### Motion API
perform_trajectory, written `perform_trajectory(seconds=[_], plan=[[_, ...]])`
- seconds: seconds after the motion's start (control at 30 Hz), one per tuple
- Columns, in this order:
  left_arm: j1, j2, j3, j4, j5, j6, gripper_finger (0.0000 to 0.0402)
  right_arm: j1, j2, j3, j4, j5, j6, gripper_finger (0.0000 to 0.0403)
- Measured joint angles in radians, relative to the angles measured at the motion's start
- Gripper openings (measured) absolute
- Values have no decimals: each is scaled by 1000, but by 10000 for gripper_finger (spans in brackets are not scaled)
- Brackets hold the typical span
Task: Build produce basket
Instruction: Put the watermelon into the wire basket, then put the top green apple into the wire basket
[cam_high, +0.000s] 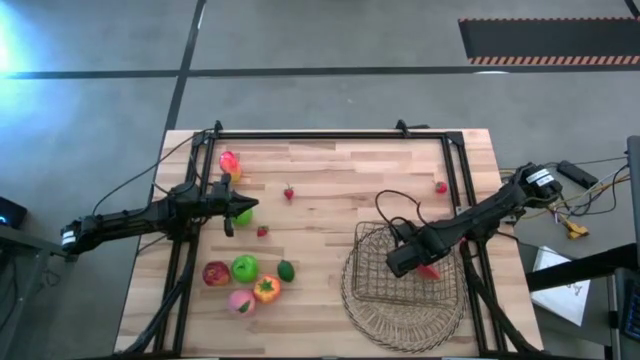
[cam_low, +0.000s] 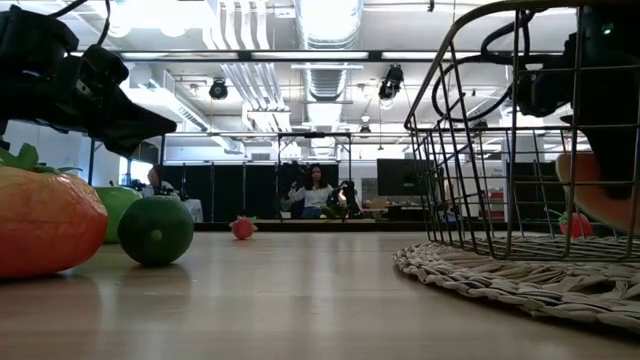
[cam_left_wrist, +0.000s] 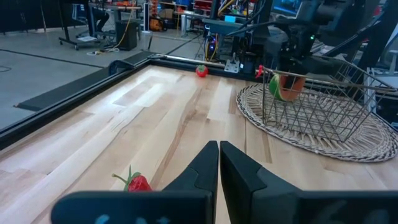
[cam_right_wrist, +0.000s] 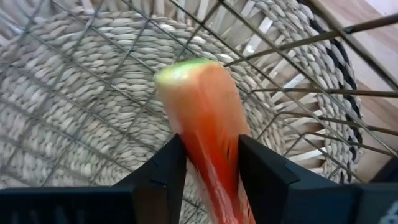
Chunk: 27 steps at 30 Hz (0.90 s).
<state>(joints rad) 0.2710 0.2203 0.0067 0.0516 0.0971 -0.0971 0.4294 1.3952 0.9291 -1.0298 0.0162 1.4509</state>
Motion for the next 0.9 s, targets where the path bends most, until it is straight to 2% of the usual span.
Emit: perform_trajectory(seconds=[0.23, 0.6, 0.9], plan=[[0, 0, 0, 0, 0, 0, 0, -3, 0, -1, 0, 2, -21, 143], [0, 0, 0, 0, 0, 0, 0, -5, -29, 35, -51, 10, -56, 200], [0, 0, 0, 0, 0, 0, 0, -5, -80, 146, -210, 10, -75, 203]])
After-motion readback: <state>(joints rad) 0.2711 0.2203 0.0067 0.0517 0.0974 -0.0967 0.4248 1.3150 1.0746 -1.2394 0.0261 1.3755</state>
